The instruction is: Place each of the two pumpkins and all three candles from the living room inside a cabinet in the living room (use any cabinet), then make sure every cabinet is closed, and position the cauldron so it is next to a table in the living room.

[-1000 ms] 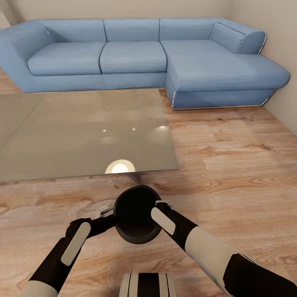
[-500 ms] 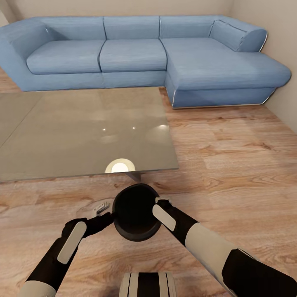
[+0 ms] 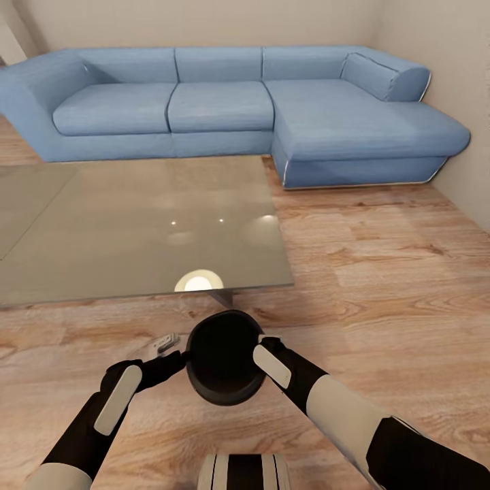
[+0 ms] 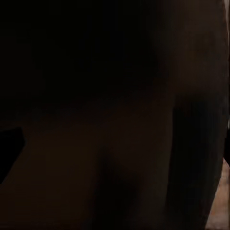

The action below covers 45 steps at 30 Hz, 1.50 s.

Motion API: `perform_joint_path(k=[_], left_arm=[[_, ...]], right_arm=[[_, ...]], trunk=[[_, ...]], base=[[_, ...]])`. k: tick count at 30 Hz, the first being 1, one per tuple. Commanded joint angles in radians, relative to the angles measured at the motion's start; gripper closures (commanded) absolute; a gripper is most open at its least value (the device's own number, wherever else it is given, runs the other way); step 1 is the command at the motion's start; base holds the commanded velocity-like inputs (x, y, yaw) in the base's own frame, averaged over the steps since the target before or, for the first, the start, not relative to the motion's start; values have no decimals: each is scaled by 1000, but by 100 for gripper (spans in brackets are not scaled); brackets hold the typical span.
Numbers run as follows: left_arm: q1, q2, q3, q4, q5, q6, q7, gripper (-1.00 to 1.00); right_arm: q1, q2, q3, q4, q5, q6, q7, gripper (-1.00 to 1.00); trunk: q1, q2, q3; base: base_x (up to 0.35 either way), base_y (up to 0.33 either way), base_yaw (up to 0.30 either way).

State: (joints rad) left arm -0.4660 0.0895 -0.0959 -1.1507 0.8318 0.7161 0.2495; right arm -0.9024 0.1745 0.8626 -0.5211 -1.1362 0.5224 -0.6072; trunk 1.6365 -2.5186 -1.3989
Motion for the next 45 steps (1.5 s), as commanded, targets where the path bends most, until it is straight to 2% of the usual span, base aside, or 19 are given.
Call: perform_joint_path(k=[1,40,45], left_arm=[[0,1,-2,-1,10,1,10,-100],[0,5,-1,-6,10,17,11,-100],[0,16,0,-19,13,17,11,-100]], right_arm=[[-1,0,4,0,-5,2,-6,-100],[-1,0,5,0,-5,4,-6,-100],[-1,0,6,0,-5,4,-6,-100]], trunk=[[-1,0,3],[-18,9,154],[-18,9,154]], base=[[0,0,0],[0,0,0],[0,0,0]])
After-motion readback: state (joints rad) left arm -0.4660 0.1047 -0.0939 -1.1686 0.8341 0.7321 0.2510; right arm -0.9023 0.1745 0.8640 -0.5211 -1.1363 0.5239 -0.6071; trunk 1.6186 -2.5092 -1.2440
